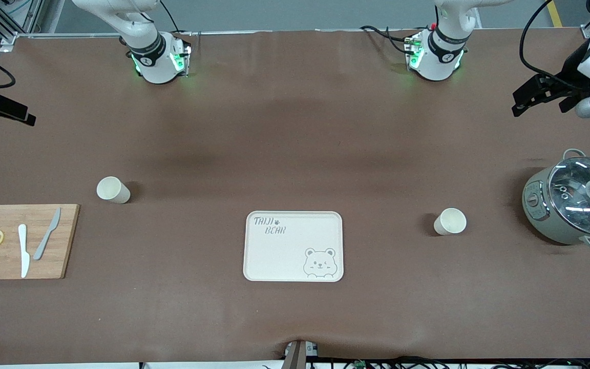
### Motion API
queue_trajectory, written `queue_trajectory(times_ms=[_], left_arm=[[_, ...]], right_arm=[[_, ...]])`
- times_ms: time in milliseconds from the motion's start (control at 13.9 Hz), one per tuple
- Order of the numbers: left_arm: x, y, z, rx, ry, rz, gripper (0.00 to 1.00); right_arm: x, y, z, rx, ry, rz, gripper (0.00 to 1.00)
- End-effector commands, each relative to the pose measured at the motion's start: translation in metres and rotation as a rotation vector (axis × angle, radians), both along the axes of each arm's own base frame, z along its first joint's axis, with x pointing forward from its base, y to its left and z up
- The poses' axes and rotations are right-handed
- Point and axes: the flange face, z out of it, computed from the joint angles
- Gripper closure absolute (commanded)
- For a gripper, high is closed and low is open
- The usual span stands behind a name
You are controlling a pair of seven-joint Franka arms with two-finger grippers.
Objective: Place white IKEA cup upright on tray with both arms
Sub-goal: 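Move the left gripper from rest toward the white cup near the pot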
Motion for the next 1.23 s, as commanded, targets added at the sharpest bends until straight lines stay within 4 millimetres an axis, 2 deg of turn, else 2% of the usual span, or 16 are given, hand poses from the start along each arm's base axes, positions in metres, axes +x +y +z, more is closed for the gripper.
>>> queue_trajectory(times_ms=[0,144,288,361,433,577,793,938,1154], left_arm=[[0.001,0.0,0.005,0.024,0.002,-0.007,0.0],[0.002,0.004,0.01,0.043,-0.01,-0.007,0.0],[0.02,0.008,-0.001,0.087,0.002,-0.002,0.0],[0.032,0.009,-0.015,0.092,0.027,-0.003,0.0],[0.037,0.007,-0.032,0.093,0.061,0.008,0.0],[0.056,0.007,-0.084,0.096,0.132,0.061,0.0],[0.078,0.011,-0.151,0.082,0.133,0.07,0.0],[0.083,0.024,-0.197,0.064,0.084,0.087,0.0],[0.084,0.028,-0.262,0.031,0.018,0.111,0.01]], right_arm=[[-0.002,-0.002,0.002,0.015,0.002,-0.018,0.0],[-0.002,-0.002,0.002,0.015,0.002,-0.018,0.0],[-0.002,-0.002,0.002,0.015,0.002,-0.018,0.0],[-0.002,-0.002,0.002,0.015,0.002,-0.018,0.0],[-0.002,-0.002,0.002,0.015,0.002,-0.018,0.0],[-0.002,-0.002,0.002,0.015,0.002,-0.018,0.0],[-0.002,-0.002,0.002,0.015,0.002,-0.018,0.0],[-0.002,-0.002,0.002,0.015,0.002,-0.018,0.0],[-0.002,-0.002,0.002,0.015,0.002,-0.018,0.0]])
